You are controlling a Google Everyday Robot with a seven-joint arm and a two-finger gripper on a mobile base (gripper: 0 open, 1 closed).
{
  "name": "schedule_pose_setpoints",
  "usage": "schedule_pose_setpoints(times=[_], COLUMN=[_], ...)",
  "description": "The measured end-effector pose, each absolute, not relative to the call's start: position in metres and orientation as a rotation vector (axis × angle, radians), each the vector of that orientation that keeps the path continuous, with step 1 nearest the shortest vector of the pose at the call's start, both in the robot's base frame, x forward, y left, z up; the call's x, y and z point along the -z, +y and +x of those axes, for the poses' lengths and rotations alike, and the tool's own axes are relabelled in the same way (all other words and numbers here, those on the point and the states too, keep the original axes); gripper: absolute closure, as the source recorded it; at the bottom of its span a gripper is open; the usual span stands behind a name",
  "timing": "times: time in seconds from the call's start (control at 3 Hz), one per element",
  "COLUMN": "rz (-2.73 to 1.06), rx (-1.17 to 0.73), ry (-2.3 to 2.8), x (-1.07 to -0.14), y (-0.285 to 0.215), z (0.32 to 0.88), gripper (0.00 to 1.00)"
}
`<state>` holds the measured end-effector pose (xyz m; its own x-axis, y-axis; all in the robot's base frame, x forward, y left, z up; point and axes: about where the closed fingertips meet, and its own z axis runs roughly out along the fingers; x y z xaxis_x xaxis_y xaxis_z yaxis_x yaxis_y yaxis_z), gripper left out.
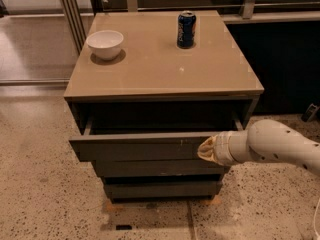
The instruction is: Close top drawer
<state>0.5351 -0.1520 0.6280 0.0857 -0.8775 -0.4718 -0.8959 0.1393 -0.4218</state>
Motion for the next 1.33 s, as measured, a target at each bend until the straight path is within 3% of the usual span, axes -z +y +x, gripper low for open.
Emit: schedule_pose_setpoints(times=[1.33], rz=[-1.573], rx=[0.356], ry=[1.614], x=[-0.629], y=[-0.162], z=[0.581], gripper=[1.00])
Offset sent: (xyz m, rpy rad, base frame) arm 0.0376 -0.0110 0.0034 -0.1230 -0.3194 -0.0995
